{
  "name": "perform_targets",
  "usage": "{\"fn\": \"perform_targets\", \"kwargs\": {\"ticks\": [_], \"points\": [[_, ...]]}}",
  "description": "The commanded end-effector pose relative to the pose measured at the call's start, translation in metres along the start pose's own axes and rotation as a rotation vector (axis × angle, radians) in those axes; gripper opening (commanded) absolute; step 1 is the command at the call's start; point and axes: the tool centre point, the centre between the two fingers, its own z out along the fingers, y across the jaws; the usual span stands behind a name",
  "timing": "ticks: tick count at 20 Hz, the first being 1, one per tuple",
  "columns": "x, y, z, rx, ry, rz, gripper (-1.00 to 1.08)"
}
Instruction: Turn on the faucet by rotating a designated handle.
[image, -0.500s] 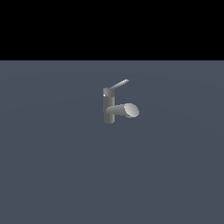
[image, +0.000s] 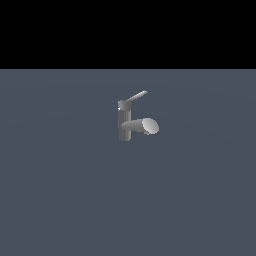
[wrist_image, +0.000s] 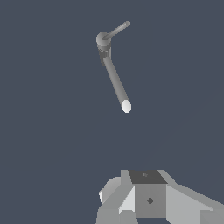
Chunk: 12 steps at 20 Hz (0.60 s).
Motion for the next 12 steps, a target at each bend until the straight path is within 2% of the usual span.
{"fn": "perform_targets", "kwargs": {"ticks": [1,12], "points": [[0.006,-0.004,0.006,0.0,-0.001,0.023,-1.0],[0.058,-0.033,0.055,-0.001,-0.006,0.209,-1.0]]}}
